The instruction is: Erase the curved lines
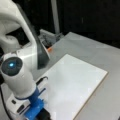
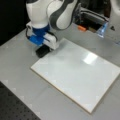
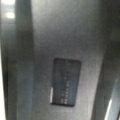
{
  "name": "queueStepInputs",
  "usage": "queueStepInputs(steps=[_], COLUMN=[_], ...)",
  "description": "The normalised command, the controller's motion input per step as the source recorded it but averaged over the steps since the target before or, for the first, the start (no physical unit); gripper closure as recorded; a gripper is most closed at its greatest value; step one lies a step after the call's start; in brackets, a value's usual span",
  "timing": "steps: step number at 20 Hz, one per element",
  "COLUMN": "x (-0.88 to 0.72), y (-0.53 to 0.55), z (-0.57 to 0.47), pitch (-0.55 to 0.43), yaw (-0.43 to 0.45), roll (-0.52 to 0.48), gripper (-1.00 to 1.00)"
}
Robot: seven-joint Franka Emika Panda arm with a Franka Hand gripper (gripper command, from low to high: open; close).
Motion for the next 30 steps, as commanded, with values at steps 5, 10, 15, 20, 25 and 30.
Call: queueStepInputs(steps=[5, 10, 15, 20, 25, 30], x=[-0.12, -0.17, -0.25, -0.24, -0.18, -0.16], y=[0.08, 0.16, 0.27, 0.34, 0.40, 0.60], z=[-0.02, 0.08, 0.25, 0.32, 0.29, 0.35], pitch=[-0.095, -0.057, -0.018, -0.015, -0.028, 0.022], yaw=[-0.143, -0.142, -0.123, -0.022, 0.056, 0.049], roll=[0.014, 0.010, -0.056, -0.159, -0.143, -0.045], gripper=[-1.00, -1.00, -1.00, -1.00, -1.00, -1.00])
